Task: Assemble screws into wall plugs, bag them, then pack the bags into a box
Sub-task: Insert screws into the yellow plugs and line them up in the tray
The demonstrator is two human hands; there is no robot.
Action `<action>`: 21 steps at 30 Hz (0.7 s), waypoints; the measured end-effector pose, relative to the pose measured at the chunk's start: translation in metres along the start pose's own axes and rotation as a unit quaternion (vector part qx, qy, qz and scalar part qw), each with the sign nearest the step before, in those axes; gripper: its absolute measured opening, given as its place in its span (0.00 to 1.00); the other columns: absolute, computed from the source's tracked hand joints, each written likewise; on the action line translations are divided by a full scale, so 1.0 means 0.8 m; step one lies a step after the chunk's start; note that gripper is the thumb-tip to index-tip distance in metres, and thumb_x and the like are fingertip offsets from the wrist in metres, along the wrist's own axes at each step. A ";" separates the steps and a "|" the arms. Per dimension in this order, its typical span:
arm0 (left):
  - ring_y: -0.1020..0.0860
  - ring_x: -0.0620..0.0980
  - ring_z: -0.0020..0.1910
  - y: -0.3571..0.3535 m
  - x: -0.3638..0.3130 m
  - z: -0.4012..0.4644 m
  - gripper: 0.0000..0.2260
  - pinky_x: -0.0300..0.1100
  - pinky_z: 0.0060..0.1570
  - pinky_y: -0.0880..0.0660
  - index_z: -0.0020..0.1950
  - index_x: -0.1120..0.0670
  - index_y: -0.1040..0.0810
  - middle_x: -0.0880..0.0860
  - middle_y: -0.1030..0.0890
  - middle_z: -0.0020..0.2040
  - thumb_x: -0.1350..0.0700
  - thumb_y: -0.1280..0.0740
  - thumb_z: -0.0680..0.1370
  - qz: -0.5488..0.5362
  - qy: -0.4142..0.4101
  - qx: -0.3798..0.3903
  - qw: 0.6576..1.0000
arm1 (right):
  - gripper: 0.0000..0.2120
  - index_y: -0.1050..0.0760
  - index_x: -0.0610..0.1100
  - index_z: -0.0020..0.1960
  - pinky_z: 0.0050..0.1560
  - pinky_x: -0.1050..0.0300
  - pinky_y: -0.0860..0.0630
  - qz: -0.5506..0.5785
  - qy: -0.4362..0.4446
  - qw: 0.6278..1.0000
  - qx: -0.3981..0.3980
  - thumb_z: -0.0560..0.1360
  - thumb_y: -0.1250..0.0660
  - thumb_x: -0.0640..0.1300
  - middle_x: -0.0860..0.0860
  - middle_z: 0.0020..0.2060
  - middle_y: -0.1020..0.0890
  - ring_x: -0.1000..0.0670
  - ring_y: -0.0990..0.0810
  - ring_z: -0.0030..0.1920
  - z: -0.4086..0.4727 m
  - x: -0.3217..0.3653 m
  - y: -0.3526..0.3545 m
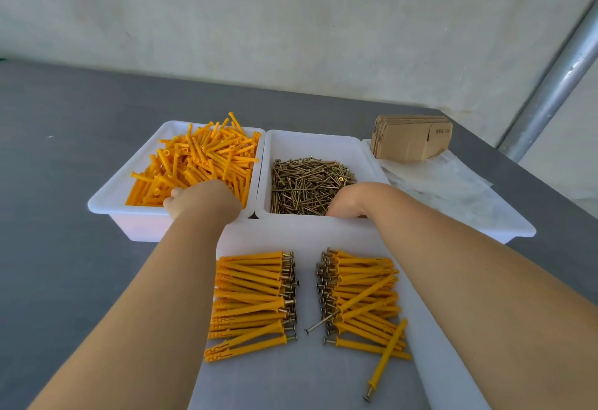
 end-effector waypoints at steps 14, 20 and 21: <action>0.19 0.53 0.49 0.105 -0.005 -0.058 0.10 0.41 0.44 0.27 0.56 0.57 0.18 0.56 0.17 0.54 0.62 0.30 0.76 -0.348 -0.179 -0.373 0.841 | 0.09 0.16 0.40 0.53 0.61 0.50 0.23 0.378 -0.040 0.886 -0.266 0.74 0.29 0.41 0.45 0.53 0.16 0.46 0.19 0.56 -0.028 -0.043 0.030; 0.19 0.54 0.45 0.141 -0.049 -0.162 0.02 0.38 0.47 0.26 0.44 0.63 0.18 0.58 0.17 0.45 0.66 0.30 0.75 -0.375 -0.418 -0.504 0.656 | 0.11 0.20 0.51 0.38 0.47 0.58 0.23 0.492 -0.021 0.761 -0.423 0.76 0.31 0.38 0.53 0.41 0.15 0.54 0.19 0.43 -0.079 -0.076 0.031; 0.20 0.54 0.45 0.139 -0.059 -0.173 0.02 0.36 0.48 0.27 0.44 0.64 0.18 0.58 0.17 0.45 0.66 0.30 0.76 -0.370 -0.441 -0.498 0.649 | 0.11 0.20 0.51 0.37 0.47 0.56 0.21 0.543 -0.014 0.717 -0.437 0.76 0.31 0.38 0.53 0.39 0.15 0.53 0.17 0.43 -0.088 -0.082 0.027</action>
Point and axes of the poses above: each hand's wrist, its own z-axis towards the middle knuckle, its own y-axis out of the back of the hand, x = y × z, the point moved 10 cm from there along z, towards the middle knuckle
